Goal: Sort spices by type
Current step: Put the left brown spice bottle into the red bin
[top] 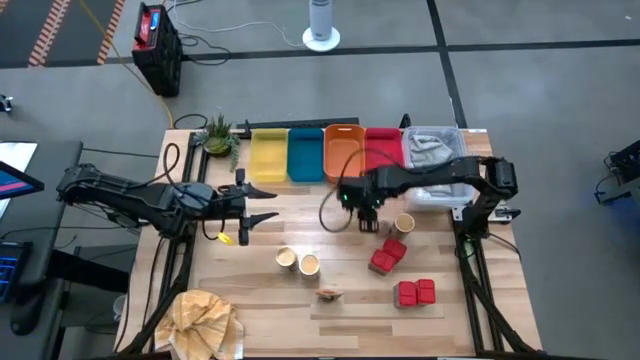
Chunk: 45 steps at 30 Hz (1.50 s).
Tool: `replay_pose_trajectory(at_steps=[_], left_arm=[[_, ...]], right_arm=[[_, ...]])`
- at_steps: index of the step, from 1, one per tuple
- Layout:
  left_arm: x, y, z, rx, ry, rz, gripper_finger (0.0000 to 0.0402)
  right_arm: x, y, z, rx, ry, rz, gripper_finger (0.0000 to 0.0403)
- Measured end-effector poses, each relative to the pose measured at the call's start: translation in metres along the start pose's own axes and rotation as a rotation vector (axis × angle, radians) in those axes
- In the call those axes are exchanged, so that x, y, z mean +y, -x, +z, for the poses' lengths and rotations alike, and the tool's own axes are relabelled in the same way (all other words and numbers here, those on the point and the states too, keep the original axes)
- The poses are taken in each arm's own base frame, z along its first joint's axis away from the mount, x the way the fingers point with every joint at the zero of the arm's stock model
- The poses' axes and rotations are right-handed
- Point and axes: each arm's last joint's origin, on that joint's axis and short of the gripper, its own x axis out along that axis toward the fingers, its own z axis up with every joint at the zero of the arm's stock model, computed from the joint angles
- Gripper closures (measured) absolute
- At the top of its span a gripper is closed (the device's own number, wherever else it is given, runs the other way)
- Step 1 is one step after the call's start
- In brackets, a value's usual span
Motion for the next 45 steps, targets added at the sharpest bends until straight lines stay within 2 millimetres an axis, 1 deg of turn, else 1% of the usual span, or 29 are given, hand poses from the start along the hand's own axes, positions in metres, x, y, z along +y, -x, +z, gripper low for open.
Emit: replay_pose_trajectory(at_steps=[3, 7, 9, 12, 14, 17, 22, 26, 29, 31, 37, 41, 45], left_arm=[[0.0, 0.0, -0.003, 0.033, -0.002, 0.001, 0.0205], [0.0, 0.0, -0.006, 0.055, 0.006, 0.001, 0.0205], [0.0, 0.0, -0.006, 0.056, 0.006, 0.001, 0.0205], [0.0, 0.0, -0.007, 0.065, 0.007, 0.0, 0.0205], [0.0, 0.0, -0.008, 0.077, 0.009, 0.0, 0.0205], [0.0, 0.0, -0.008, 0.077, 0.013, 0.0, 0.0205], [0.0, 0.0, -0.007, 0.07, 0.0, 0.004, 0.0205], [0.001, 0.0, -0.007, 0.07, -0.006, 0.02, 0.0205], [0.002, 0.0, -0.007, 0.071, -0.007, 0.034, 0.0205], [0.003, -0.001, -0.008, 0.075, -0.006, 0.042, 0.0205], [0.005, -0.003, -0.014, 0.091, -0.014, 0.057, 0.0205], [0.007, -0.004, -0.017, 0.102, -0.019, 0.074, 0.0205], [0.01, -0.005, -0.019, 0.11, -0.017, 0.09, 0.0205]], right_arm=[[-0.028, 0.017, 0.003, 0.018, -0.018, -0.087, 0.0191], [-0.068, 0.036, 0.002, 0.025, -0.084, -0.147, 0.0193], [-0.088, 0.039, -0.002, 0.017, -0.121, -0.164, 0.0196], [-0.117, 0.038, -0.01, 0.019, -0.172, -0.184, 0.0196], [-0.132, 0.036, -0.018, 0.039, -0.181, -0.19, 0.0195], [-0.149, 0.035, -0.028, 0.06, -0.151, -0.198, 0.0195], [-0.165, 0.031, -0.032, 0.05, -0.102, -0.216, 0.0194], [-0.172, 0.025, -0.029, 0.041, -0.061, -0.227, 0.0194], [-0.177, 0.014, -0.026, 0.06, -0.034, -0.221, 0.0194], [-0.181, 0.003, -0.025, 0.084, -0.011, -0.208, 0.0194], [-0.192, -0.023, -0.031, 0.176, 0.041, -0.146, 0.0193], [-0.202, -0.037, -0.034, 0.194, 0.043, -0.128, 0.0193], [-0.212, -0.045, -0.037, 0.189, 0.04, -0.124, 0.0193]])
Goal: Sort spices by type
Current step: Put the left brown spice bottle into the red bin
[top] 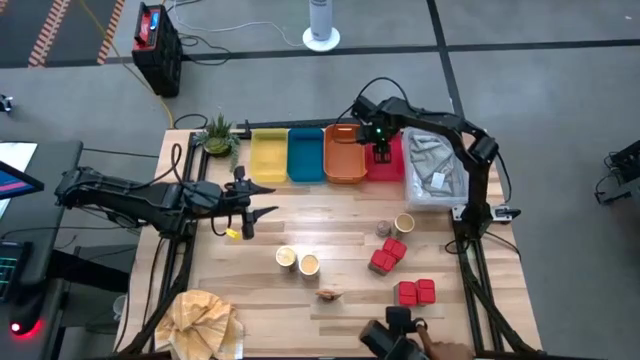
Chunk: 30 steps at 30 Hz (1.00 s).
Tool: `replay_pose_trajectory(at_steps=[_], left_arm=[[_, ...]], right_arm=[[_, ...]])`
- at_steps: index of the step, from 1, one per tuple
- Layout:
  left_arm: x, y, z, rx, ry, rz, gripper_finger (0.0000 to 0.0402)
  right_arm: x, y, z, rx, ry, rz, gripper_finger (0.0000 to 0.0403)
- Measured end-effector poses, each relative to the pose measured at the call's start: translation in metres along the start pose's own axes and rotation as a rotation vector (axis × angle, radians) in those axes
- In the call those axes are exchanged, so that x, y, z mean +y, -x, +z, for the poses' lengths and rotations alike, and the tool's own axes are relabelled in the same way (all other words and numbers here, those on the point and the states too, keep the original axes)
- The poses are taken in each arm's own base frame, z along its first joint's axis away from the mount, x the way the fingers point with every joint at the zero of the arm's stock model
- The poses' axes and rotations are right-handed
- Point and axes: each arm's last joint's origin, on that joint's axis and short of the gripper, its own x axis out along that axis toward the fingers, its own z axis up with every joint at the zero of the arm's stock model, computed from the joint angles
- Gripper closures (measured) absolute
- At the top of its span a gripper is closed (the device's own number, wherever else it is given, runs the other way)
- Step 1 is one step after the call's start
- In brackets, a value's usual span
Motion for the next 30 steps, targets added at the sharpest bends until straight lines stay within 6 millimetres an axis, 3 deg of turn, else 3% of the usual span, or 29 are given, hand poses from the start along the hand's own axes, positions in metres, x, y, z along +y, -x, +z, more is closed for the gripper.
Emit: replay_pose_trajectory(at_steps=[7, 16, 30], left_arm=[[0.003, -0.001, 0.0, 0.005, 0.003, 0.015, 0.0205], [0.003, -0.001, -0.001, 0.009, -0.001, 0.014, 0.0205], [0.003, -0.001, -0.003, 0.024, -0.005, 0.013, 0.0205]], right_arm=[[-0.011, -0.005, 0.001, -0.049, -0.01, -0.046, 0.019], [-0.015, -0.007, -0.003, -0.067, -0.03, -0.018, 0.0151], [-0.015, -0.006, -0.007, 0.006, -0.034, -0.06, 0.0147]])
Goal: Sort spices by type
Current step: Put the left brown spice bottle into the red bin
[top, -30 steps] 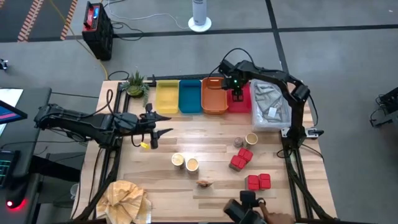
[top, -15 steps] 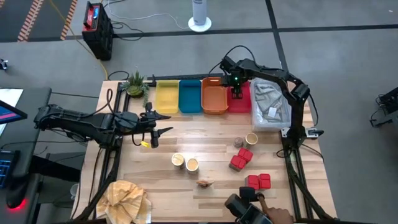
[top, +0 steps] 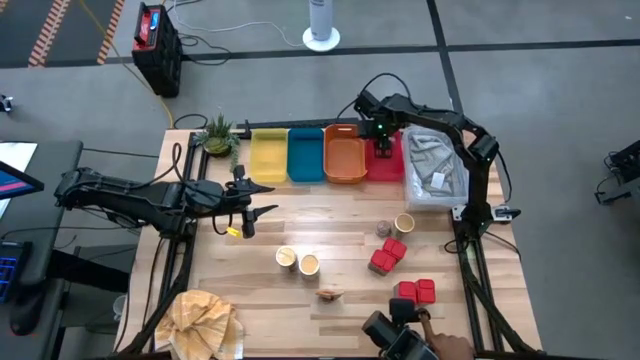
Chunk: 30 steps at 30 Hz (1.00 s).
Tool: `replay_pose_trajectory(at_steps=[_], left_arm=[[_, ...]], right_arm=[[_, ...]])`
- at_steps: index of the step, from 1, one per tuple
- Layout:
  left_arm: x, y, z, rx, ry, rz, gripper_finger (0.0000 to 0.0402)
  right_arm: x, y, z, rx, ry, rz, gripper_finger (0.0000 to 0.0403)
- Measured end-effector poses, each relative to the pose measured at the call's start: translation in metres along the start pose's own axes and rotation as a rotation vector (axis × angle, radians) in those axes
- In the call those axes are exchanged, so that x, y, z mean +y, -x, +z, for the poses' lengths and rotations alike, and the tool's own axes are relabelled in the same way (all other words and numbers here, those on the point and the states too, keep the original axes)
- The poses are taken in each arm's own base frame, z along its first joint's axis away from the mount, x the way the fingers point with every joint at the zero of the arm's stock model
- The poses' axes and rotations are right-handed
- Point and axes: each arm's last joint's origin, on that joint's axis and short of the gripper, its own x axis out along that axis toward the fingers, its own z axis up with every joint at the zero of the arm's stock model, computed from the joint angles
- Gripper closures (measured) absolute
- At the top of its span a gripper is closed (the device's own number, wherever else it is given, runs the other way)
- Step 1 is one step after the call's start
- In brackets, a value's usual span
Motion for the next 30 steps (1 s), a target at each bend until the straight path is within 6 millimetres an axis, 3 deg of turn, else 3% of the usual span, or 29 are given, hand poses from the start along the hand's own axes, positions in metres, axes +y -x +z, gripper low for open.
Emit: replay_pose_trajectory(at_steps=[16, 22, 30], left_arm=[[0.0, 0.0, 0.0, -0.003, 0.0, -0.001, 0.0205], [0.0, 0.0, 0.0, -0.002, -0.002, -0.001, 0.0205], [0.0, 0.0, 0.0, 0.0, -0.012, -0.001, 0.0205]], right_arm=[[-0.011, -0.006, -0.009, 0.0, -0.041, 0.001, 0.0147], [-0.001, -0.03, 0.003, 0.066, 0.003, 0.012, 0.0147], [-0.004, -0.047, -0.003, 0.128, -0.012, 0.045, 0.0147]])
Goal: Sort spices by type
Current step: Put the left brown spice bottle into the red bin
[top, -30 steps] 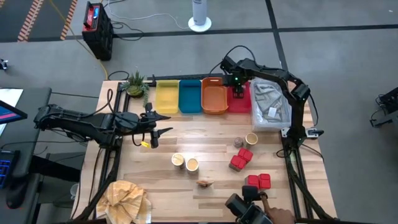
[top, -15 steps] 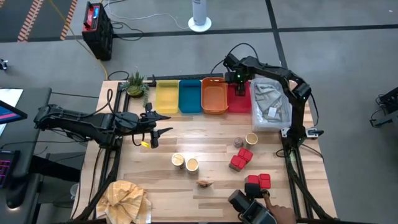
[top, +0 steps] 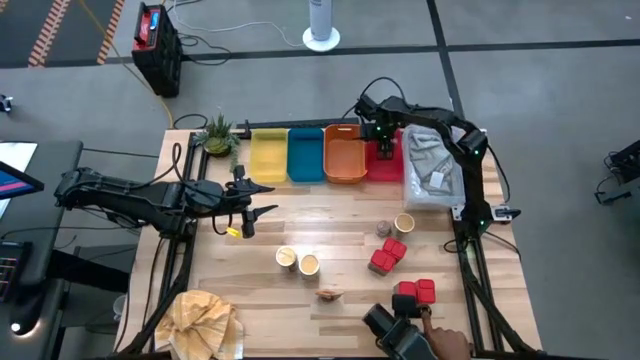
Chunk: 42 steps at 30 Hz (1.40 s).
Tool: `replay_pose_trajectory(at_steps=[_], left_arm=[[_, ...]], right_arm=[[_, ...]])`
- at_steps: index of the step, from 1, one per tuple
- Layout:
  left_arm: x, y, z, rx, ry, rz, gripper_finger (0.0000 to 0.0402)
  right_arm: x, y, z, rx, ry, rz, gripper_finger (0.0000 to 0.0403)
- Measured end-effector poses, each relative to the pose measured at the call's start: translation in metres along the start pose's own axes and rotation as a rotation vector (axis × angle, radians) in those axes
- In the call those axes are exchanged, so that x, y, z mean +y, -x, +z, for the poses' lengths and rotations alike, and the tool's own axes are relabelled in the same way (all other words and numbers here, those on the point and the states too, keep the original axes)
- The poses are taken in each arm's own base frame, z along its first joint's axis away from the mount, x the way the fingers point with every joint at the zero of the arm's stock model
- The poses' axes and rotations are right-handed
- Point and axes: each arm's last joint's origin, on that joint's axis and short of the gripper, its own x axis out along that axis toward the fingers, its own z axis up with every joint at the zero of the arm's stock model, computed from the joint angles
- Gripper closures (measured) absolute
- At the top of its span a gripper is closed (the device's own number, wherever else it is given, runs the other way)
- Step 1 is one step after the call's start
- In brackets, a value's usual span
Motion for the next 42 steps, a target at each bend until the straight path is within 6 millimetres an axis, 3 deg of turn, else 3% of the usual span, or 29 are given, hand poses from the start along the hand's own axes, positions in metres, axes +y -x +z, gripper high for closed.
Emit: replay_pose_trajectory(at_steps=[11, 14, 21, 28, 34, 38, 42], left_arm=[[0.0, 0.0, 0.0, 0.003, -0.007, -0.001, 0.0205], [0.0, 0.0, 0.0, 0.004, -0.007, -0.001, 0.0205], [0.0, 0.0, -0.001, 0.005, -0.006, -0.001, 0.0205], [0.0, 0.0, -0.001, 0.006, 0.003, -0.001, 0.0205], [-0.002, -0.003, -0.012, 0.021, -0.008, 0.03, 0.0205], [-0.001, -0.01, -0.028, -0.052, -0.036, 0.093, 0.0205], [0.003, -0.016, -0.043, -0.153, 0.004, 0.147, 0.0205]], right_arm=[[0.018, -0.016, 0.015, 0.085, 0.085, -0.005, 0.0161], [0.022, -0.015, 0.018, 0.084, 0.094, -0.007, 0.0192], [0.023, 0.001, 0.017, 0.101, 0.062, 0.007, 0.0192], [0.021, 0.051, 0.027, 0.06, -0.001, -0.015, 0.0192], [0.025, 0.123, 0.017, -0.318, -0.153, 0.138, 0.0192], [0.042, 0.155, 0.002, -0.49, -0.204, 0.162, 0.0192], [0.076, 0.164, 0.001, -0.592, -0.209, 0.164, 0.0192]])
